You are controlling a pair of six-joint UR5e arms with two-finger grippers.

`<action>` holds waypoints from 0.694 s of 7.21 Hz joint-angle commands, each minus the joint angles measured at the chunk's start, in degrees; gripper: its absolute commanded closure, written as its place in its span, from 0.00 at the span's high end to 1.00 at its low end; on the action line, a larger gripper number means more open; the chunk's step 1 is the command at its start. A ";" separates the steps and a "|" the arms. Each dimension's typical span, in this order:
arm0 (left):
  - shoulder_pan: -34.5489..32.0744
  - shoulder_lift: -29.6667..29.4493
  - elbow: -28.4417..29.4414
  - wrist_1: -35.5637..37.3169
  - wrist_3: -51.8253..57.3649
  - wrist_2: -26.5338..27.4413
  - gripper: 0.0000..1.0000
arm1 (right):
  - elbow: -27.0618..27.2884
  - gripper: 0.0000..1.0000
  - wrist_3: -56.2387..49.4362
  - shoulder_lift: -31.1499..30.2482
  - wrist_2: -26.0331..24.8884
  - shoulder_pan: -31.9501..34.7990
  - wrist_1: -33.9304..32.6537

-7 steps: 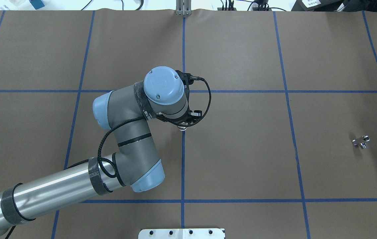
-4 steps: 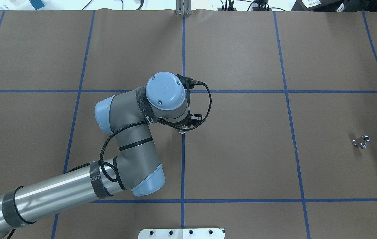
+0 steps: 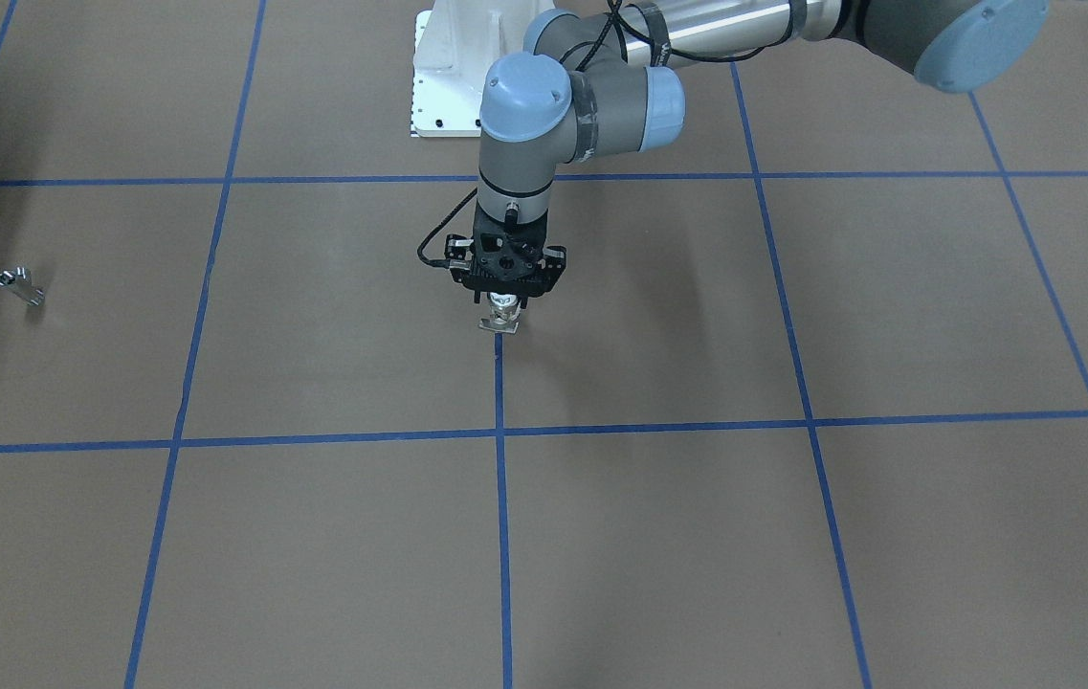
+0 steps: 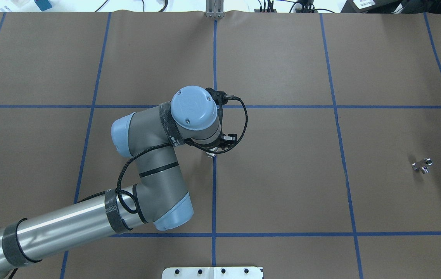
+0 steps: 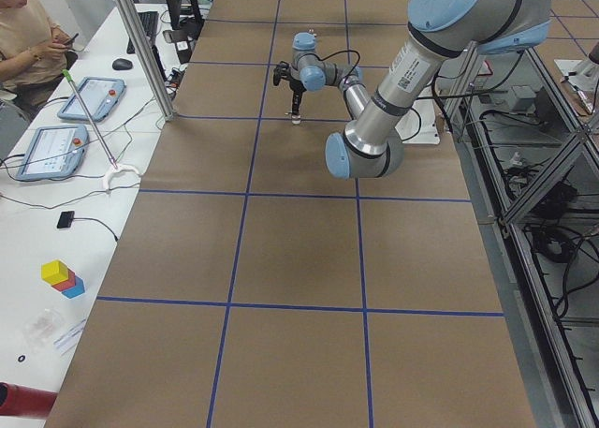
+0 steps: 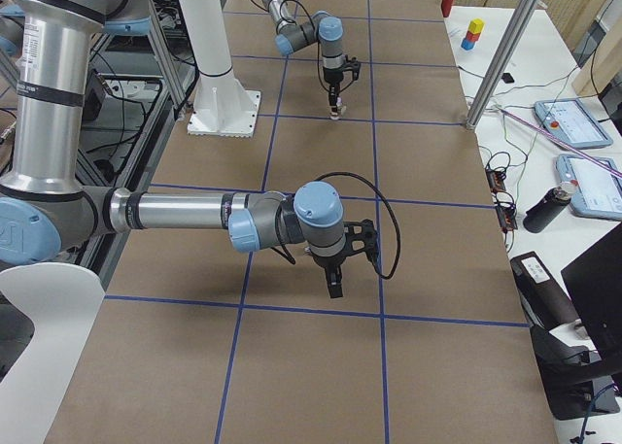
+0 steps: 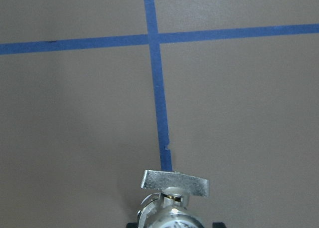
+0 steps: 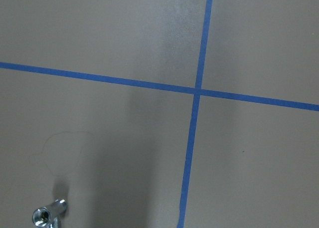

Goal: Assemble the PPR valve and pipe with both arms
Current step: 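Lower the white valve upright at the center and open the left gripper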

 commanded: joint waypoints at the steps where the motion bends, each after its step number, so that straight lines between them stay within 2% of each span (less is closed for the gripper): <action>1: -0.17 0.02 -2.22 0.17 0.25 0.10 0.84 | -0.01 1.00 0.00 0.10 -0.06 0.00 0.00; 3: -2.79 1.59 -8.09 3.83 5.05 -0.25 0.87 | -0.01 1.00 -0.09 0.10 -0.06 0.00 0.00; 4: -5.16 4.21 -15.26 9.25 9.87 -0.43 0.98 | -0.01 1.00 -0.09 0.10 0.03 0.00 0.09; 5: -7.09 7.63 -24.90 16.53 14.44 -0.52 0.99 | 0.08 1.00 -0.09 0.02 0.21 0.00 0.09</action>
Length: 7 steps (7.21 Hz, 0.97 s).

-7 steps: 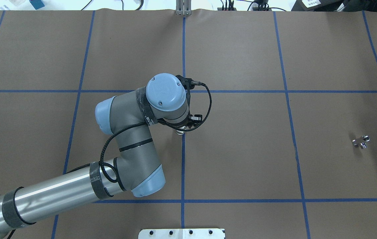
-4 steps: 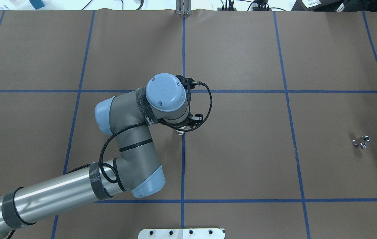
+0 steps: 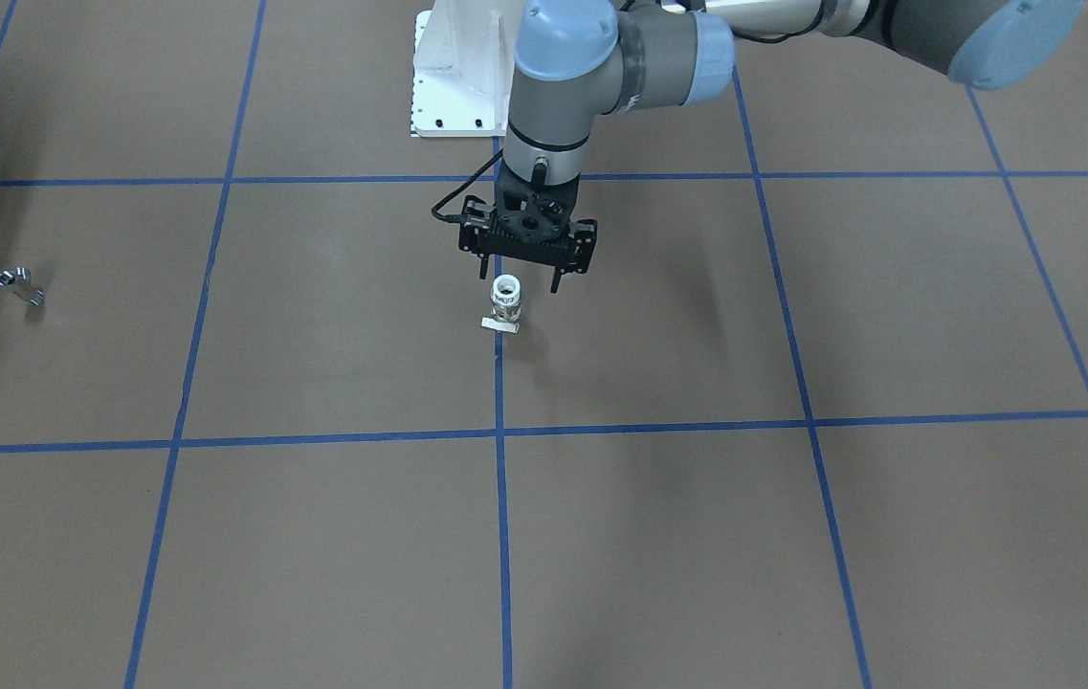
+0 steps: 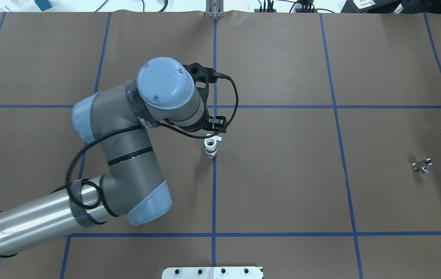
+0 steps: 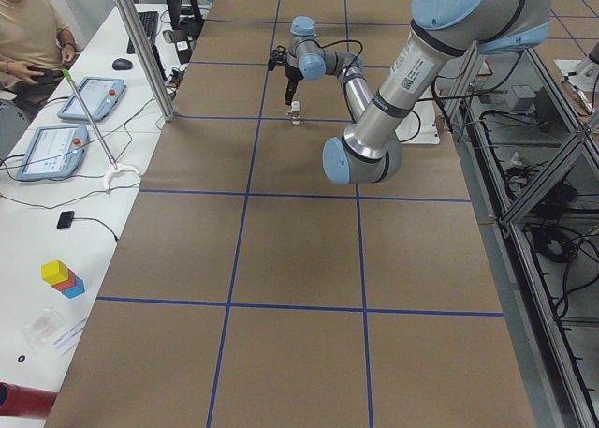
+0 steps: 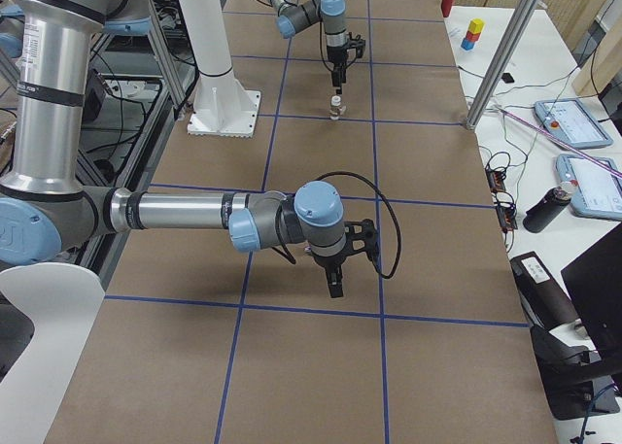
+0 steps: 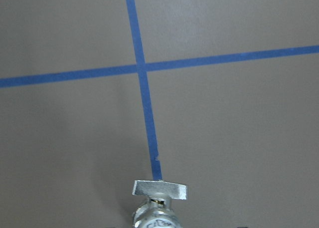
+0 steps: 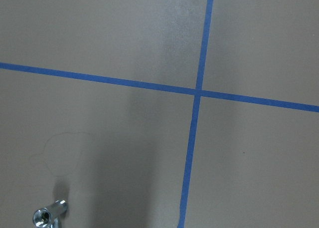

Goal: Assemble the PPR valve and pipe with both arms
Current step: 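Lower the white valve upright at the center and open the left gripper, then withdraw the left arm away from the placed white valve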

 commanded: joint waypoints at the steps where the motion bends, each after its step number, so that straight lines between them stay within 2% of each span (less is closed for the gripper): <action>1: -6.00 5.67 -17.86 15.18 11.79 -3.27 0.99 | 0.08 1.00 -0.27 -0.42 1.02 0.00 0.21; 2: -11.08 10.13 -22.73 17.96 20.81 -8.09 0.99 | 0.08 1.00 -0.54 -1.30 1.12 0.00 0.29; 3: -17.66 16.62 -24.60 17.64 32.91 -13.01 0.99 | 0.08 1.00 -1.15 -2.09 1.03 0.00 0.30; 5: -33.99 26.47 -21.74 17.37 60.05 -22.43 0.99 | 0.34 1.00 0.15 -2.28 1.20 -0.17 0.73; 6: -41.04 29.83 -18.76 17.11 70.72 -24.73 1.00 | 1.12 1.00 4.60 -0.88 1.82 -1.57 0.65; 7: -45.54 33.95 -18.12 16.76 73.70 -24.93 1.00 | 2.26 1.00 10.91 1.22 2.00 -4.19 0.65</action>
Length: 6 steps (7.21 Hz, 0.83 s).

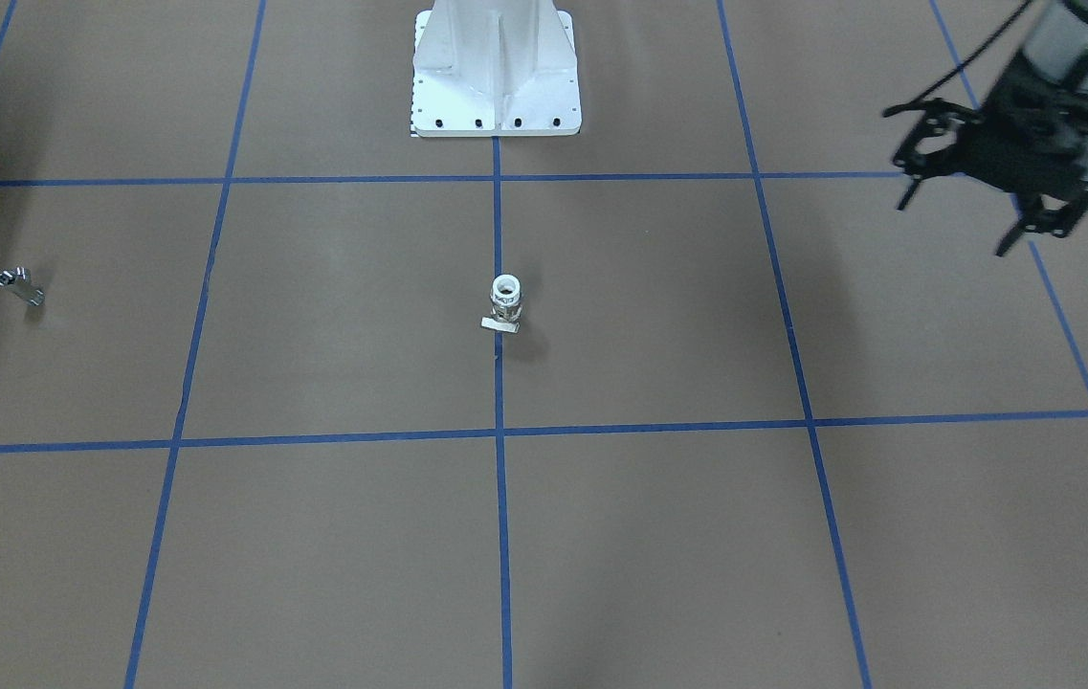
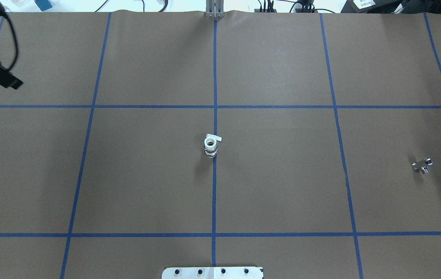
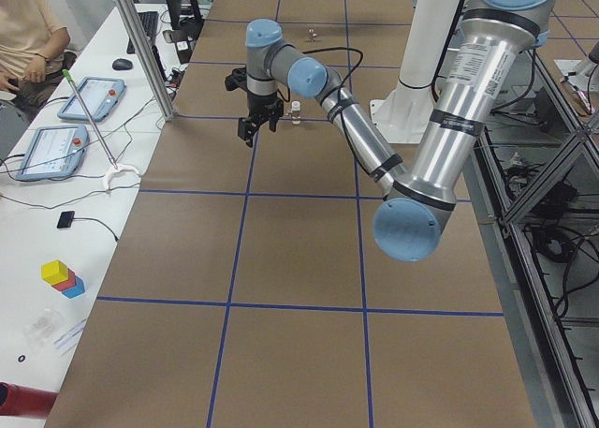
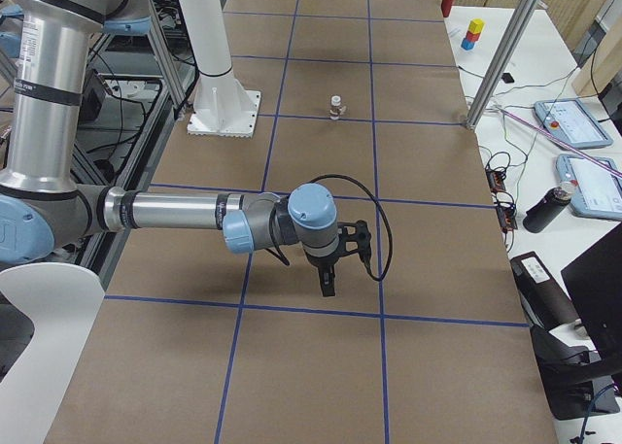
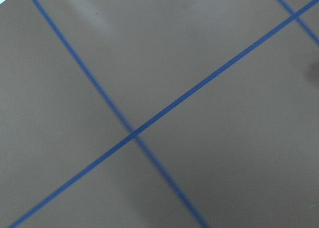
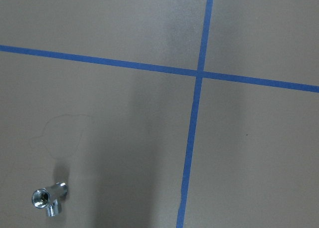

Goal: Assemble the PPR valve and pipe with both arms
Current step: 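Withdraw the left arm away from the placed white valve, then reach the right gripper down and grasp the chrome metal fitting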

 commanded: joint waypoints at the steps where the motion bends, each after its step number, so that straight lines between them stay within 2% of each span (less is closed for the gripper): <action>1: -10.46 7.80 4.68 -2.47 8.45 -1.63 1.00 | 1.51 1.00 11.48 3.77 0.20 -5.91 0.97; 2: -11.01 9.22 5.32 -5.53 7.58 -1.72 1.00 | 1.34 1.00 17.10 5.18 -0.76 -10.29 2.63; 3: -11.10 9.50 5.32 -5.74 7.58 -1.72 1.00 | 1.17 1.00 22.20 5.80 -3.81 -14.77 4.83; 4: -11.02 9.67 5.41 -5.74 7.66 -1.72 1.00 | 0.21 1.00 24.78 5.81 -6.63 -17.86 7.81; 6: -11.02 9.76 5.24 -5.91 7.66 -1.89 1.00 | -3.82 1.00 25.16 5.02 -8.22 -22.35 13.25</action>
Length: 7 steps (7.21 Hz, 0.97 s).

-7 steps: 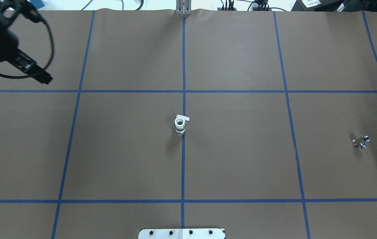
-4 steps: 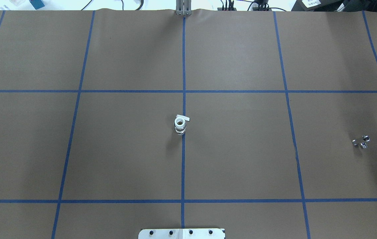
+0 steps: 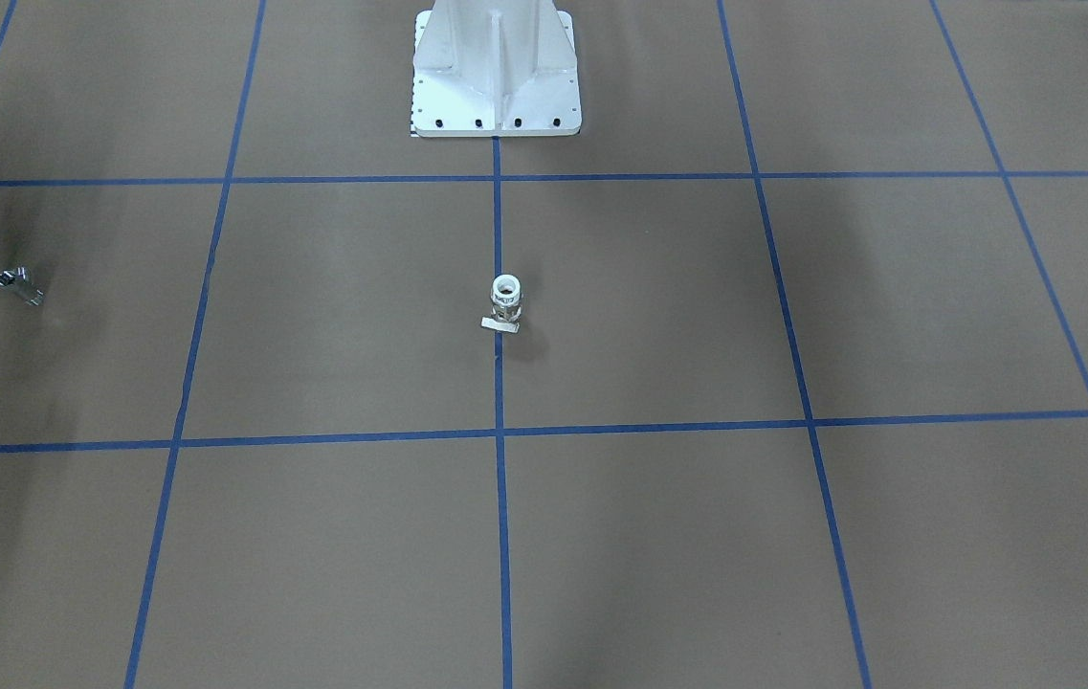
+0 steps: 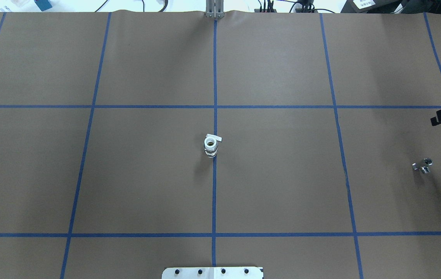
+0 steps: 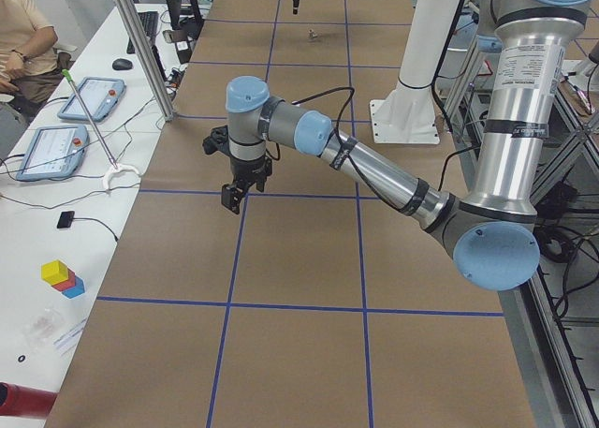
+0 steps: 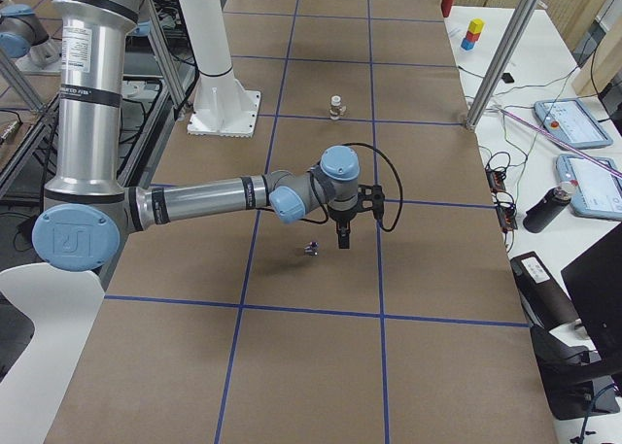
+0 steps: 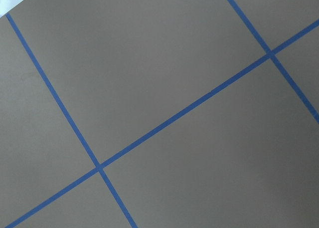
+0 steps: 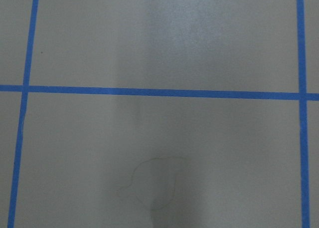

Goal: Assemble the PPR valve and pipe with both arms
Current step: 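Reach the right gripper down and grasp the chrome metal fitting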

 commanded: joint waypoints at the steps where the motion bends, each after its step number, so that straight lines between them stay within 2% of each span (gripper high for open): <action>1: -0.04 0.05 -0.06 -0.16 0.01 -0.15 1.00 | -4.38 1.00 1.58 -1.64 -2.75 -5.44 8.51; 2: -0.04 0.13 -0.06 -0.25 0.10 -0.15 1.00 | -4.49 1.00 6.11 -1.74 -3.03 -7.21 10.82; 3: 0.05 0.05 -0.14 -0.25 0.19 -0.24 1.00 | -4.58 1.00 7.28 -3.48 -6.16 -10.01 12.93; 7: -0.04 0.40 -0.14 -0.34 0.27 -0.24 1.00 | -4.67 0.97 10.72 -6.73 -9.35 -14.42 18.21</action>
